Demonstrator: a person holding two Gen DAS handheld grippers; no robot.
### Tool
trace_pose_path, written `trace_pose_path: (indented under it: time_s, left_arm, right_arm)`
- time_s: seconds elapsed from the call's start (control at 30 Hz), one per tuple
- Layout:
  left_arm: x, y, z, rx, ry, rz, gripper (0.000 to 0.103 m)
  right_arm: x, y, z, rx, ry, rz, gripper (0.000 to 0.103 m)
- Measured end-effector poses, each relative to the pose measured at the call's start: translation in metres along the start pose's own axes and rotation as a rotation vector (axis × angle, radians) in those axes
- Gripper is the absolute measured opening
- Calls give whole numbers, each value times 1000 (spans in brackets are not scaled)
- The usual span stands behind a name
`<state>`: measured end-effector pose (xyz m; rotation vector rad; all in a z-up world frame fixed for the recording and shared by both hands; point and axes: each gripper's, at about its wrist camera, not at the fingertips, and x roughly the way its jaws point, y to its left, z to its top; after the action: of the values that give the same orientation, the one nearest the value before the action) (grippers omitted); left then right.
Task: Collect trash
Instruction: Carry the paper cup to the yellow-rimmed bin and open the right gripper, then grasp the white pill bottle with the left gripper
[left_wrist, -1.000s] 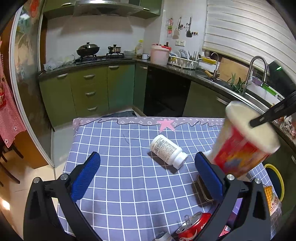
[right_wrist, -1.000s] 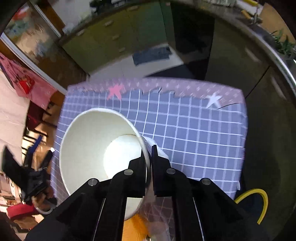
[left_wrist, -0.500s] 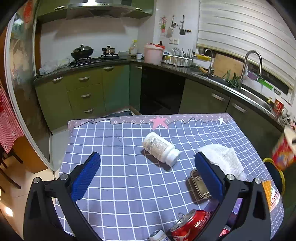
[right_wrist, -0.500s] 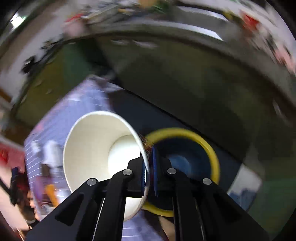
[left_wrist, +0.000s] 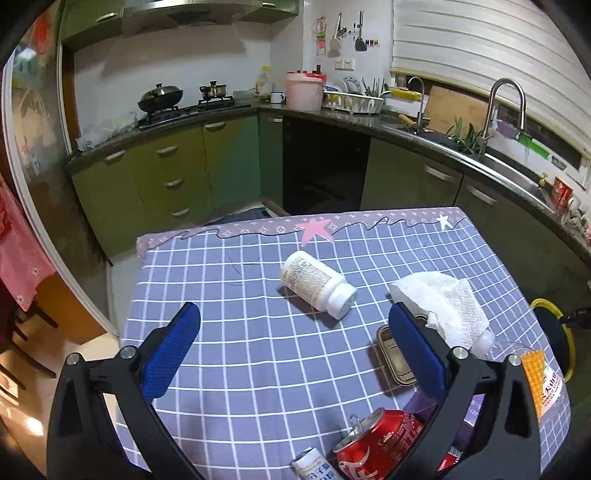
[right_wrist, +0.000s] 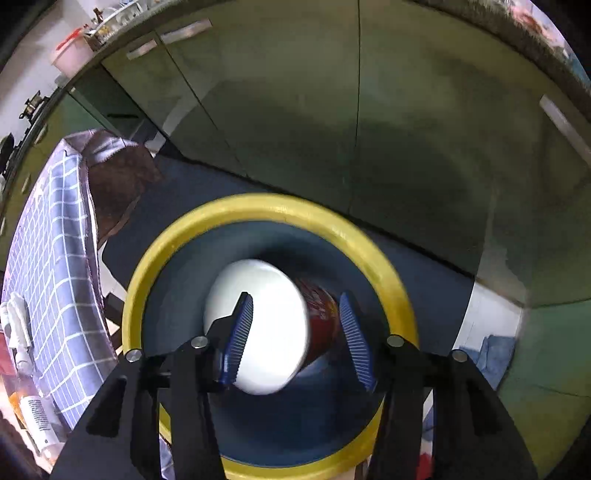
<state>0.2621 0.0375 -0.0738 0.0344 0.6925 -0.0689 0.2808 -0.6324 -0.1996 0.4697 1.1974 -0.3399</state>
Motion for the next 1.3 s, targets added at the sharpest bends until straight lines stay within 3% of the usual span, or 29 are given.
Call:
trace_pose_path:
  time_s: [0.13,0.5,0.7,0.83,1.3]
  left_arm:
    - [2,1,7,-16,35,18,97]
    - [63,-14,27,-104,269,0,97]
    - [114,-9,37,-178,399,123,97]
    - [136,-5,38,-231,467,146,97]
    - [190,-11,45,-270,585,167,96]
  right_arm:
    - [-9,6,-8,-5,-23,63,50]
    - [-10,0,-38,-43,-8,147,53]
    - [-4,-1,-42,-57,0,180,53]
    - [1,-4,-43,-64,4,183,55]
    - [19,-2,-43,-85,29,213,55]
